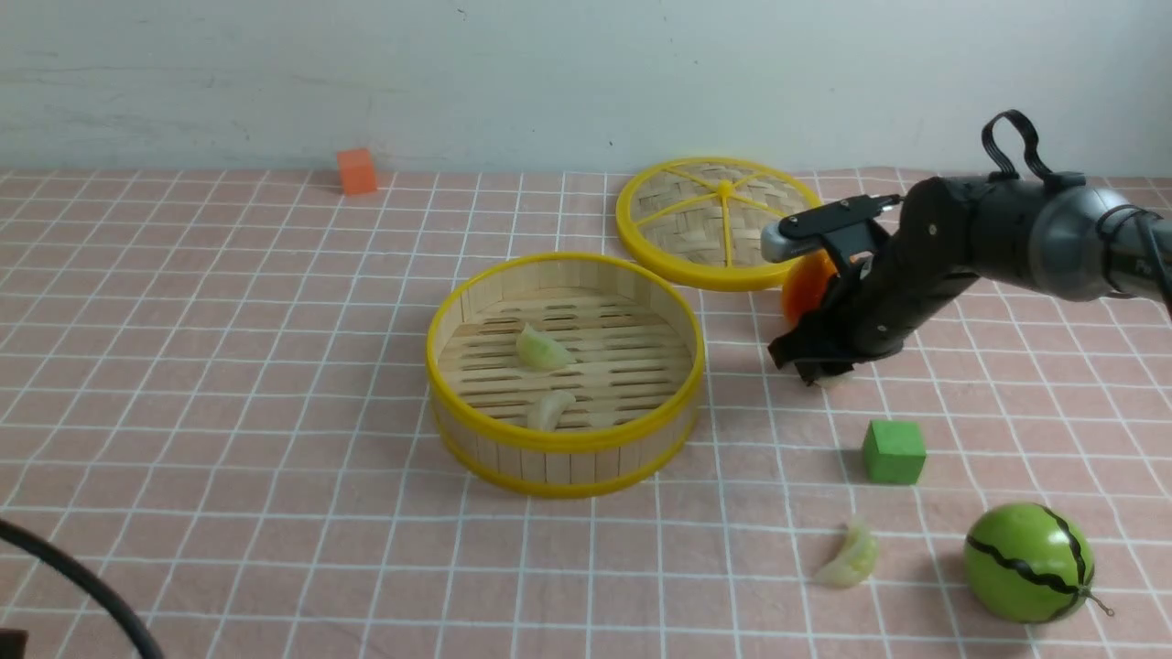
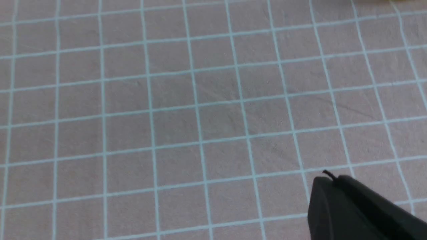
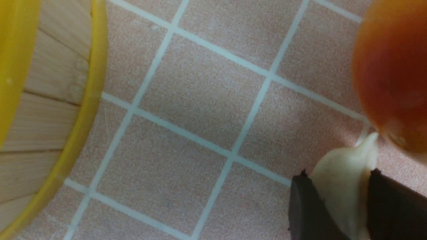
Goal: Put the dumplings into the steamer on the table with the pink tablecloth.
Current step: 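Reach for and grasp a dumpling lying on the table beside the steamer, then place the dumpling in the bamboo steamer basket with the right gripper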
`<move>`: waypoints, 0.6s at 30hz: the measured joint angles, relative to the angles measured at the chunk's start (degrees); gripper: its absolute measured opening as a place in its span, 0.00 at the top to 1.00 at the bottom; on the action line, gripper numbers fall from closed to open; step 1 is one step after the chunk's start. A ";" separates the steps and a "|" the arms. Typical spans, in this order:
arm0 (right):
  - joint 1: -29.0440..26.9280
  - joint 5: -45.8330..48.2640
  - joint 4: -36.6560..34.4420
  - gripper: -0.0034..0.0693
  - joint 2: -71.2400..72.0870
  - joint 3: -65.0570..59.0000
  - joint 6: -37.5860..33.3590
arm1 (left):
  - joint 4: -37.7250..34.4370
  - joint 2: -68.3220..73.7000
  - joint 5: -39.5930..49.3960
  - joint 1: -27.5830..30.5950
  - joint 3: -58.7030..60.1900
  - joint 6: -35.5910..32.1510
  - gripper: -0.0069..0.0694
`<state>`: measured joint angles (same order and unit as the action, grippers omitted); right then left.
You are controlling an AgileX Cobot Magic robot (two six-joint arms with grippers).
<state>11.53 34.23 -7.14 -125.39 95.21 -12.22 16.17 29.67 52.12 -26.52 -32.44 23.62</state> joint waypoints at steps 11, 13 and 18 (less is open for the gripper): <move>1.92 4.40 -1.79 0.64 8.49 -0.04 0.00 | 9.78 -18.40 -14.50 0.00 11.73 10.48 0.93; 2.85 4.09 -3.36 0.64 10.01 -0.04 0.00 | 10.63 -19.21 -16.41 0.00 12.62 10.85 0.93; 10.51 -3.27 -12.04 0.64 11.94 0.14 -4.58 | 13.82 -21.57 -22.23 0.00 15.07 11.55 0.93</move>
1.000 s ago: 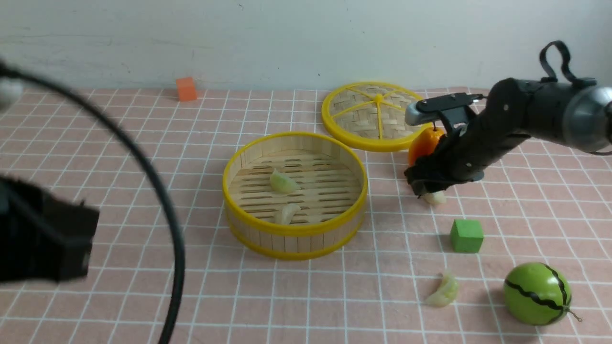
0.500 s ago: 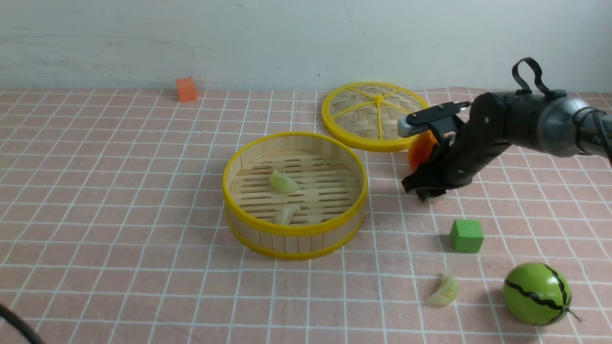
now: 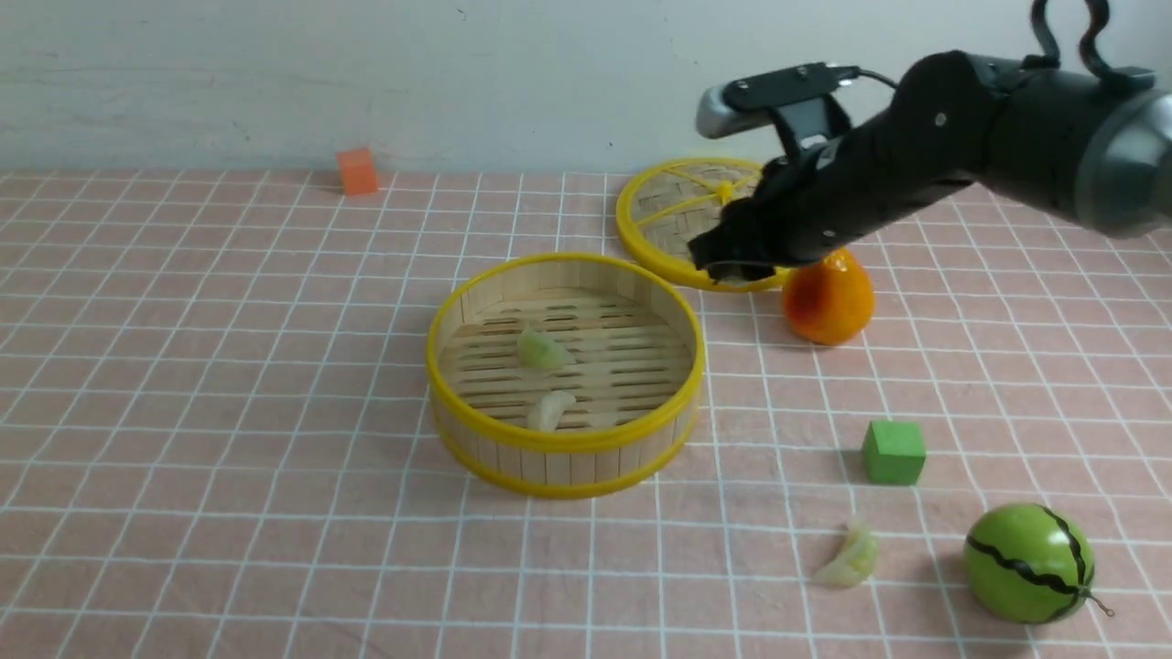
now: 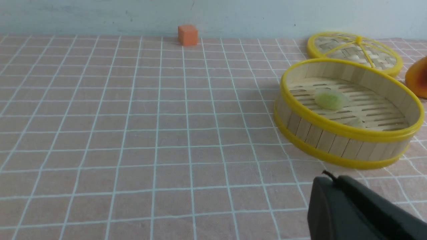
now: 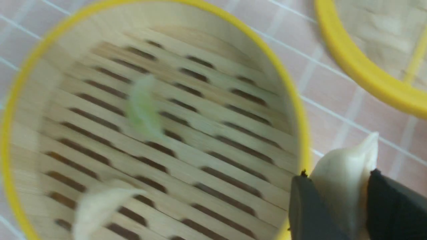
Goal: Put the dumplings into the steamer on the table with the pink tablecloth.
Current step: 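Place the dumpling in the bamboo steamer basket with the right gripper, then reach for and grasp a dumpling lying on the table beside the steamer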
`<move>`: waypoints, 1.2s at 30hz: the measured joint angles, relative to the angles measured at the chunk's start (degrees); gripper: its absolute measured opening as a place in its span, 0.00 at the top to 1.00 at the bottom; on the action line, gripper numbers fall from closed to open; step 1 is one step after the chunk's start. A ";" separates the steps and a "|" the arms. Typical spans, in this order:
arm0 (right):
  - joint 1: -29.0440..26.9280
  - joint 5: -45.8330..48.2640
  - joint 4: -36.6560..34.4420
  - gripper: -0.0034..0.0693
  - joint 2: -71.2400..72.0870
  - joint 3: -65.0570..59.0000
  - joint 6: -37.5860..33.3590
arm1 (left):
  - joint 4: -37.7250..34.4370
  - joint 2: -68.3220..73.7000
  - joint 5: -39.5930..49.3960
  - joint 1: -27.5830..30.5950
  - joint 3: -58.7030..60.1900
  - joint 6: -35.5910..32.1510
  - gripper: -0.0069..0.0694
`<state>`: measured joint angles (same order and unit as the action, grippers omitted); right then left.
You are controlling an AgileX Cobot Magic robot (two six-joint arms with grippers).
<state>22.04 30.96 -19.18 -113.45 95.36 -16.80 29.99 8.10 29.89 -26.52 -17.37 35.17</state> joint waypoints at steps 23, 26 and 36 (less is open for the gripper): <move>4.29 -13.08 -4.28 0.28 -10.06 -0.18 -3.08 | 0.44 -0.05 -0.41 0.00 0.17 0.10 0.93; 3.82 -3.08 -1.25 0.25 -2.36 -0.18 -3.08 | 0.44 -0.05 -0.41 0.00 0.17 0.38 0.93; -2.26 29.08 10.66 0.38 14.26 -9.14 13.60 | 0.72 -0.05 -1.84 0.00 0.17 0.50 0.93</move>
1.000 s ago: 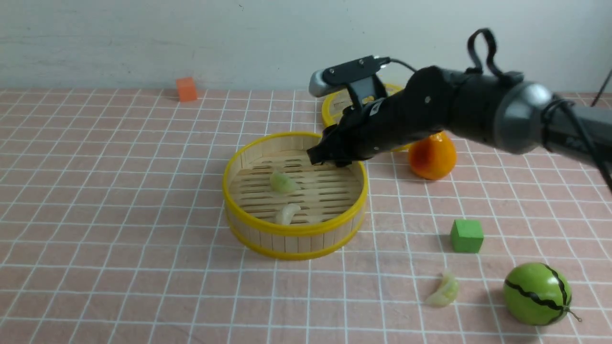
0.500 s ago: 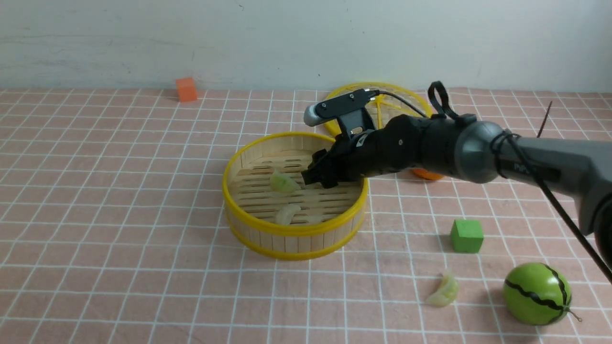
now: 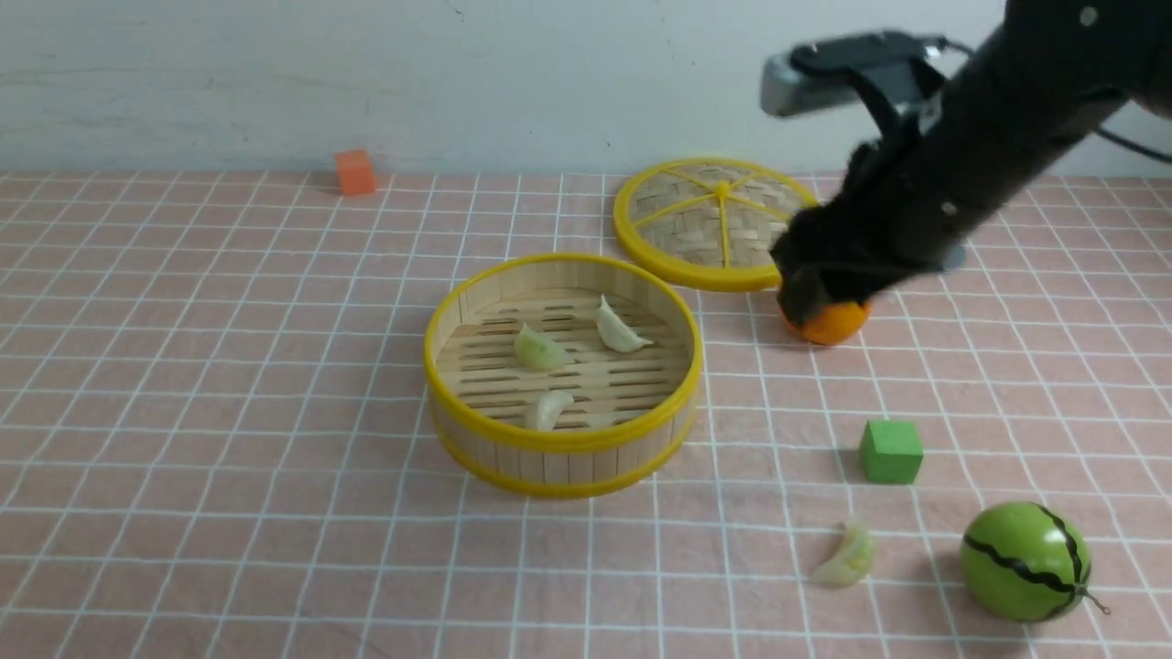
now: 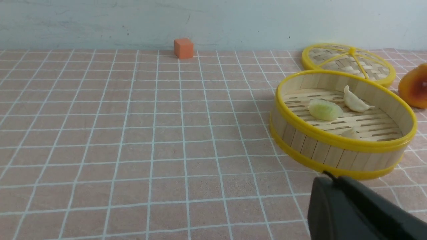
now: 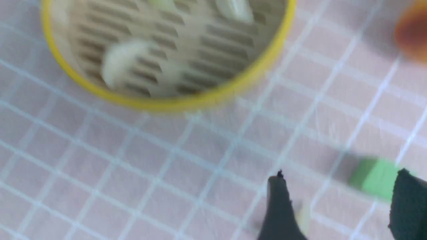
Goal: Put the dumplings into the steamer on the table with the pink tablecloth.
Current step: 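Reach for and grasp a dumpling lying on the table beside the steamer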
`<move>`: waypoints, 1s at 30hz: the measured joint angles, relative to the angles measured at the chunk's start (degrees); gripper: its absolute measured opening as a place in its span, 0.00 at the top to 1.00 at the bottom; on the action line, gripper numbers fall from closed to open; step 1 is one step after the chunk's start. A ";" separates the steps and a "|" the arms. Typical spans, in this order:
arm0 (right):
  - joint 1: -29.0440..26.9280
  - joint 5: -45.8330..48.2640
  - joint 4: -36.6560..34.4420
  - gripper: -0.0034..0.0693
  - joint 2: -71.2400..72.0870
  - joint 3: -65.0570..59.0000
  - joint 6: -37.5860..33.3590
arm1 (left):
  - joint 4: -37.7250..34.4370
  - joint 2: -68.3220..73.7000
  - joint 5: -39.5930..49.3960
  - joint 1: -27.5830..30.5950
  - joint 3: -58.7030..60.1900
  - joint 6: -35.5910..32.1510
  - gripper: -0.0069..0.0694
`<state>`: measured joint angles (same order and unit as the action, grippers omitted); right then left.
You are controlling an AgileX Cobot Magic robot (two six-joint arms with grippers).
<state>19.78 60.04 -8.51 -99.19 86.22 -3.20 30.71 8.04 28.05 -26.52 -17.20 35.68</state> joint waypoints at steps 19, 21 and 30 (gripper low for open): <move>-0.01 -24.88 2.21 0.35 -4.38 -23.54 17.01 | 0.58 0.00 -0.74 0.00 0.00 0.06 0.93; -0.01 -24.17 2.31 0.40 -5.58 -23.54 17.26 | 0.58 0.00 -0.74 0.00 0.00 0.06 0.93; -0.01 -19.55 -0.47 0.68 -6.10 -20.54 8.45 | 0.58 0.00 -0.74 0.00 0.00 0.12 0.93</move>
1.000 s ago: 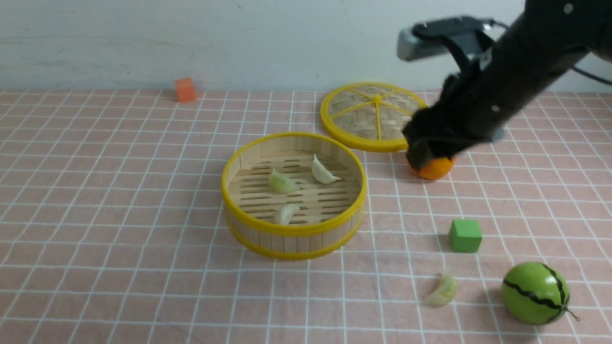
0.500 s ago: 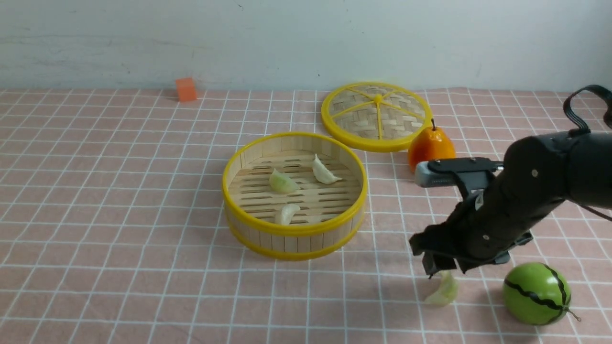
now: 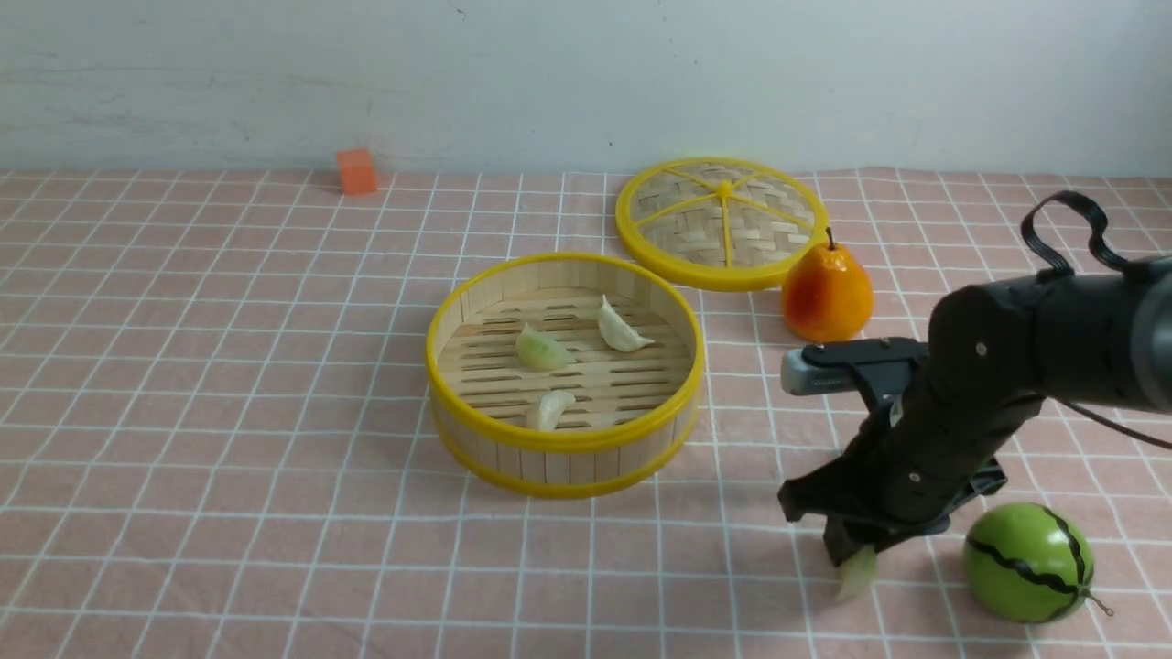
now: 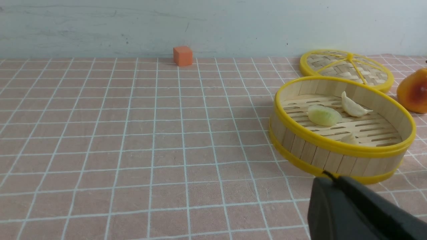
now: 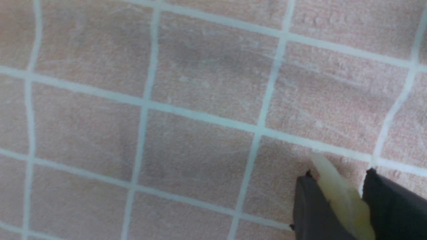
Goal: Put the dumplings into the steamer on the table with the pink tablecloth.
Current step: 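Reach for and grasp a dumpling lying on the table beside the steamer, then place the dumpling in the bamboo steamer basket with the right gripper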
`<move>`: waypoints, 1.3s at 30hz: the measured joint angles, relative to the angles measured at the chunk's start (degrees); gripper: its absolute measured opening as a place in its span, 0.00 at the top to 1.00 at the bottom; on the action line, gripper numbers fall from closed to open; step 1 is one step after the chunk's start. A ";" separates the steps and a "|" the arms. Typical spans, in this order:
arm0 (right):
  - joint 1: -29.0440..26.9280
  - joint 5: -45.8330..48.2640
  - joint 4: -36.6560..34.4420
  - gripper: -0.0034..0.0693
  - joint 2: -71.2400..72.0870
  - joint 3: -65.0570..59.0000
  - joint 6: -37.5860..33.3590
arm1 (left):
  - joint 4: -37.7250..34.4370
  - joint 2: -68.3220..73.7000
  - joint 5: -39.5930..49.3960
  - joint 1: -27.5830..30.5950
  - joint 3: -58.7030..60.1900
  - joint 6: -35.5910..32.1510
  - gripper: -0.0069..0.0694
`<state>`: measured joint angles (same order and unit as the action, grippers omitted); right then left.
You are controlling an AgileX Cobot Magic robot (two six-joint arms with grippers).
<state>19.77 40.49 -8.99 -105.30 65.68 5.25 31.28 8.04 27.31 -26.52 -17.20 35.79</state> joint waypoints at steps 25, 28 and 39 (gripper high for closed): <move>6.58 -2.65 -13.33 0.68 -20.40 36.44 -27.53 | 0.25 0.00 0.00 0.00 0.00 0.06 0.93; 6.58 -2.47 -13.12 0.67 -21.06 36.63 -28.45 | 0.25 0.00 0.00 0.00 0.00 0.06 0.93; 6.58 3.87 -11.56 0.39 -21.07 44.91 -28.81 | 0.38 0.00 0.00 0.00 0.00 0.06 0.93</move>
<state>26.35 44.36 -20.55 -126.37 110.59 -23.56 31.67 8.04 27.31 -26.52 -17.20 35.86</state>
